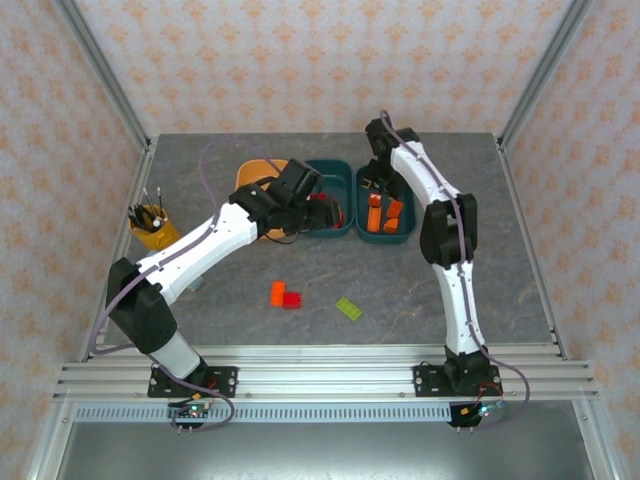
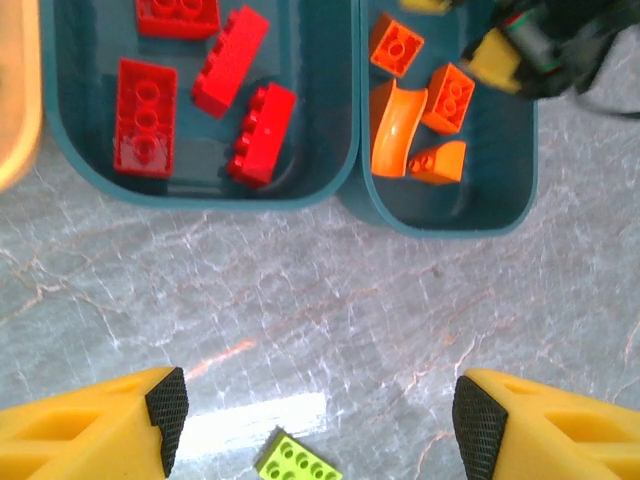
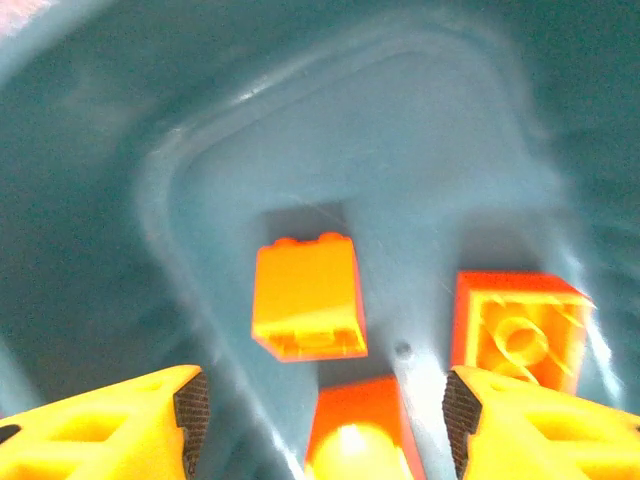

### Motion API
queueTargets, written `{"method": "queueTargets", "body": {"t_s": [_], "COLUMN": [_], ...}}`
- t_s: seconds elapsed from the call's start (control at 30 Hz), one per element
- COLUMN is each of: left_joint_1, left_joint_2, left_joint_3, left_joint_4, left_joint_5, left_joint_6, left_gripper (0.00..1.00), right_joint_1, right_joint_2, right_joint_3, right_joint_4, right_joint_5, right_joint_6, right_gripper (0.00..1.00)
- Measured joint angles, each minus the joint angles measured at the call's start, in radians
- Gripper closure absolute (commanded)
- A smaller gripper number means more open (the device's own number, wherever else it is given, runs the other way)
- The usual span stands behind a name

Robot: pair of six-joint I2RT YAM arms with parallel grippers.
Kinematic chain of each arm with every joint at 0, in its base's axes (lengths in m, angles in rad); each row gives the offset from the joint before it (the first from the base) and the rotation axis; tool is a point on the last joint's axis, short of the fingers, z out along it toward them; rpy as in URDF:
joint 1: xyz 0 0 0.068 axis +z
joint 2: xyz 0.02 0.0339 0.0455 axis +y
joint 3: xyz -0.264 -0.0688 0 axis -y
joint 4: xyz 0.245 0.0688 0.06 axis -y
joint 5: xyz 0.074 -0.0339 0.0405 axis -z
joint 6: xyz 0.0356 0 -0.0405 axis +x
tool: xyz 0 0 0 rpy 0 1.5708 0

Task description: Sort the legos into containers by color

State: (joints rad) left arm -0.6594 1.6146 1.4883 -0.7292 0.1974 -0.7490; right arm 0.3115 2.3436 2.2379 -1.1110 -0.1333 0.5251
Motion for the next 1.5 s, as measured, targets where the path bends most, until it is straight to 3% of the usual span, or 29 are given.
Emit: {"method": "queueTargets", "body": {"t_s": [0.13,0.4,0.57,0.7,1.03,1.33,1.5], "left_joint_1": [-0.061,-0.207,-0.264,-0.289,-0.316,-0.322,-0.323], "left_joint_2": [0.005,0.088,0.161,0.232,0.393,0.414,0.415], "left_joint_3": [-0.033,-0.122,-0.124,-0.119,-0.088,-0.063,-0.063], "left_joint_4": [-0.055,-0.096,-0.085,-0.063,-0.04,-0.033,-0.047], "left_joint_5": [-0.015,-0.014,0.012,0.032,0.069,0.092,0.095], "left_joint_6": [-0.098,-0.439,-0.627,-0.753,-0.935,-0.984,-0.986], "left_gripper": [0.26,0.25,0.24,0.25,0.28,0.5,0.56], "right_joint_1": [0.018,0.161,0.214,0.216,0.216,0.216,0.216], "right_joint_2": [-0.284,-0.976,-1.268,-1.447,-1.568,-1.578,-1.578], "right_joint_3": [-0.187,-0.802,-1.08,-1.18,-1.203,-1.247,-1.253], "right_joint_4": [0.037,0.121,0.1,0.063,0.018,0.014,0.015], "right_joint_5": [0.021,-0.05,-0.163,-0.222,-0.257,-0.257,-0.257], "right_joint_6": [-0.028,-0.059,-0.031,0.014,0.059,0.071,0.081], "right_gripper": [0.35,0.31,0.29,0.29,0.3,0.3,0.3]}}
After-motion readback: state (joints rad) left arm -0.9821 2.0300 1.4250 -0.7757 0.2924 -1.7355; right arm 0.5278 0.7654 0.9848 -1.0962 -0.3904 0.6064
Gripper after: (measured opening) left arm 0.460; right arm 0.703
